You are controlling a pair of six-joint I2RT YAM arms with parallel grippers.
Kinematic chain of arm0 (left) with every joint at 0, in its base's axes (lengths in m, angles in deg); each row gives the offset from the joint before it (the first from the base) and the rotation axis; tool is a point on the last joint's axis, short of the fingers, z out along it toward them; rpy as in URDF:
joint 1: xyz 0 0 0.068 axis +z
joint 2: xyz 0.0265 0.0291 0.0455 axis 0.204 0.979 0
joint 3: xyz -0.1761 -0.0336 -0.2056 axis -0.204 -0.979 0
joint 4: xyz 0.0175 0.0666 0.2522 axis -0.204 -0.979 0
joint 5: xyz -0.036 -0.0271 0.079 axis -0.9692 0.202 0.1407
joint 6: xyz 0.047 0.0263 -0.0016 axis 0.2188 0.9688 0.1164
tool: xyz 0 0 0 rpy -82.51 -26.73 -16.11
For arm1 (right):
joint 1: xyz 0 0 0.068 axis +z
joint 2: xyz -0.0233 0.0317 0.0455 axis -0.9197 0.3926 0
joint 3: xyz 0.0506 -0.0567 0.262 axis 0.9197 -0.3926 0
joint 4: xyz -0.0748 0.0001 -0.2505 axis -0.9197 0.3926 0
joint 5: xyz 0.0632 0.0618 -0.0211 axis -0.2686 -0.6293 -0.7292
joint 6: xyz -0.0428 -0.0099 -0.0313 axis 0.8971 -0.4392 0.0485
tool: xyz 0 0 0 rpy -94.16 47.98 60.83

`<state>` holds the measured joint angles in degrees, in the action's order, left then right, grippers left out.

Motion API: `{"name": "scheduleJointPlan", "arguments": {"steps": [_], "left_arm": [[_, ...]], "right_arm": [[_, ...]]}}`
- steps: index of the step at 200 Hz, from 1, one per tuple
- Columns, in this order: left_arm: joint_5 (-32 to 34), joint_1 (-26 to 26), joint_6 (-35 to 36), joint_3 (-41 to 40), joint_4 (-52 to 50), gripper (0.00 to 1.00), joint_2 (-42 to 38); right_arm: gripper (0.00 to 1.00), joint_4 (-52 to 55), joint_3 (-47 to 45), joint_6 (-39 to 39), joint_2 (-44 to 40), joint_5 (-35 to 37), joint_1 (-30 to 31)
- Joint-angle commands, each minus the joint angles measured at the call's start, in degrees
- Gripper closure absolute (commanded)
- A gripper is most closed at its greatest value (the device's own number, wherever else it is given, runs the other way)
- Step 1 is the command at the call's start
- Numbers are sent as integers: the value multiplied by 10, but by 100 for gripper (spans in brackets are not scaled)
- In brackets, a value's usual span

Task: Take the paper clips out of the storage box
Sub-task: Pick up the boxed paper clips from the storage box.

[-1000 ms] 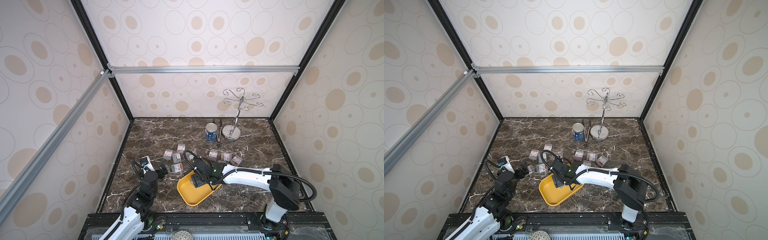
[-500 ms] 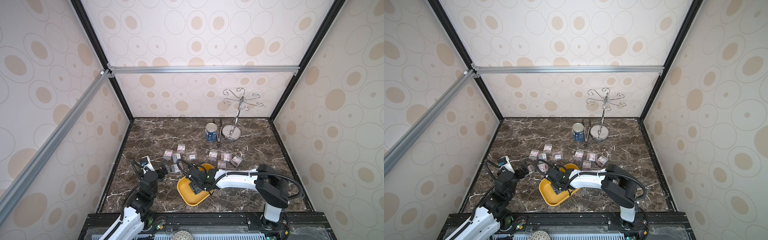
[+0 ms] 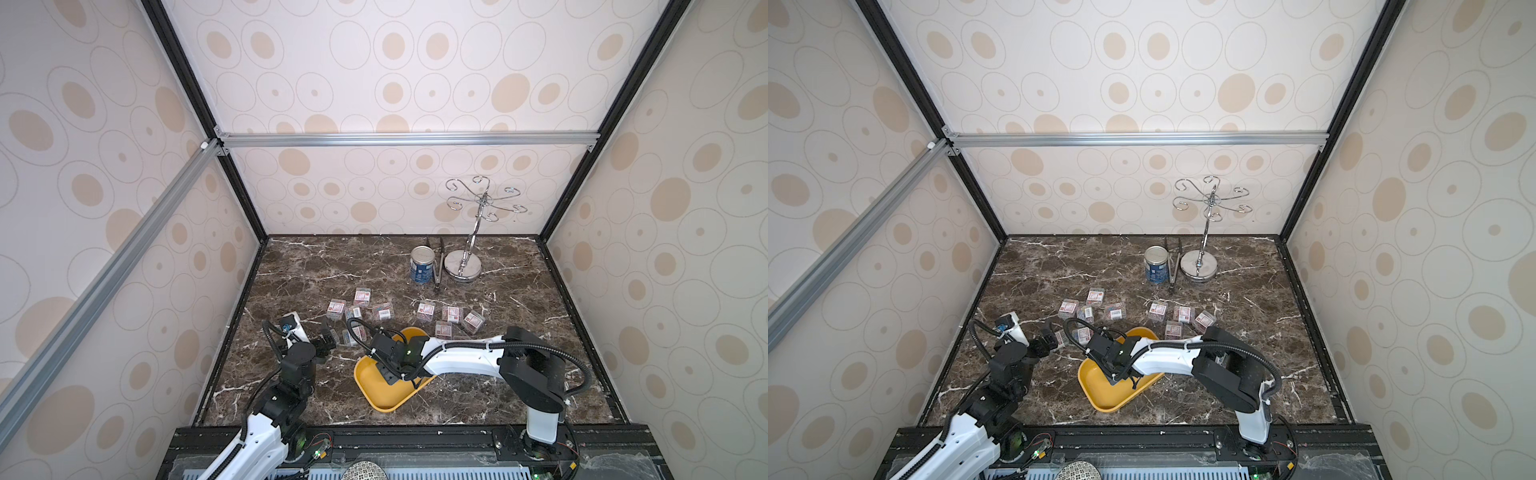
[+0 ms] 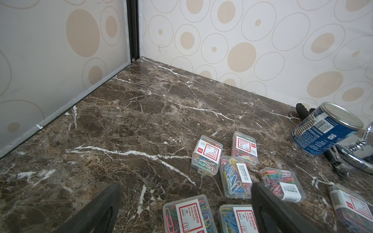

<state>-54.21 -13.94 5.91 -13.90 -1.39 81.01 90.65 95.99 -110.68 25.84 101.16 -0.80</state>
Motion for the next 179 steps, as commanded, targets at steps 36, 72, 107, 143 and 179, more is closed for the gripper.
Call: {"name": "scheduleJointPlan", "arguments": {"steps": [36, 72, 107, 143, 179], "left_arm": [[6, 2, -9, 4, 1, 0, -2], [7, 1, -9, 3, 1, 0, -4], [0, 2, -9, 2, 2, 0, -6], [4, 1, -9, 1, 2, 0, -8], [-3, 1, -8, 1, 4, 0, -7]], "right_arm": [[51, 26, -35, -21, -132, 17, -2], [51, 41, -80, -29, -272, 79, -19], [47, 56, -157, -73, -411, 125, -94], [48, 100, -217, -116, -485, 109, -223], [54, 107, -257, -142, -475, 68, -347]]}}
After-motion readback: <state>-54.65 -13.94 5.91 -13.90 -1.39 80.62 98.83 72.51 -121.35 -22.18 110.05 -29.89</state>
